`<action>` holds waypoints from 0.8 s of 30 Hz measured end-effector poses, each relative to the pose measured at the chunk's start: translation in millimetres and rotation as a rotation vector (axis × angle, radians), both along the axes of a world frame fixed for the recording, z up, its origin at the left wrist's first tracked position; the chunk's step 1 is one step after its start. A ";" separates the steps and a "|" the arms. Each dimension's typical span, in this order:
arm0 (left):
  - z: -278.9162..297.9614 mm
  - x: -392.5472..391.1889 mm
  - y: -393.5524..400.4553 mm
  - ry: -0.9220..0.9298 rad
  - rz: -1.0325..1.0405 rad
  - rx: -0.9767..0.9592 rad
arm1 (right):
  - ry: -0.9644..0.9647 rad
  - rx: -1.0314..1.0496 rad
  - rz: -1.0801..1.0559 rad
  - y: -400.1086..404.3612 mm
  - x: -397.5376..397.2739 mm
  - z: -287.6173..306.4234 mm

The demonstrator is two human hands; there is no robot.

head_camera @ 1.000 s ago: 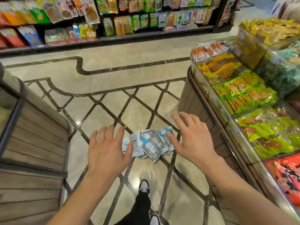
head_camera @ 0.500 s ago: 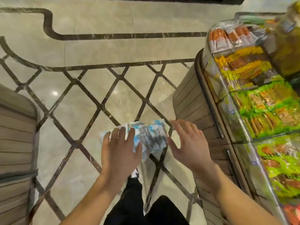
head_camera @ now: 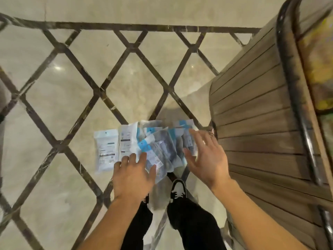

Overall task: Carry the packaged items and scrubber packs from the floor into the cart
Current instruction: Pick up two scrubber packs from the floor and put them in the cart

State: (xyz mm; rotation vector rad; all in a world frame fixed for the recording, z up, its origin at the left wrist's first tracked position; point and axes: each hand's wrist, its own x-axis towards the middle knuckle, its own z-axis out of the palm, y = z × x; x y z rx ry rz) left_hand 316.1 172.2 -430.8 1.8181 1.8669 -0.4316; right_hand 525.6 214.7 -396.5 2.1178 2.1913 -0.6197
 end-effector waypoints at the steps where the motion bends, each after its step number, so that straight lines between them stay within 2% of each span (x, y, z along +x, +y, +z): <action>1: -27.7 4.0 0.9 0.016 -0.023 -0.048 | 0.005 -0.014 0.000 4.7 2.1 -32.2; 6: -154.4 13.5 9.4 0.105 -0.077 -0.109 | -0.024 -0.120 0.003 31.5 10.3 -178.7; 9: -219.7 20.5 12.3 0.172 -0.136 -0.253 | -0.073 -0.324 0.052 44.9 8.0 -257.4; 12: -284.0 25.9 6.3 0.204 -0.107 -0.378 | -0.079 -0.404 -0.003 49.2 3.9 -320.3; 14: -315.6 23.9 3.6 0.130 0.093 -0.479 | -0.069 -0.459 -0.054 54.3 -2.3 -350.2; 17: -348.4 17.1 9.2 -0.085 0.467 -0.550 | -0.063 -0.471 -0.040 64.9 -11.1 -377.7; 21: -375.8 17.5 14.2 -0.332 0.925 -0.381 | -0.049 -0.523 -0.084 76.1 -9.4 -393.9; 24: -378.9 24.8 17.5 -0.389 1.057 -0.297 | -0.002 -0.574 -0.172 84.3 -3.9 -399.3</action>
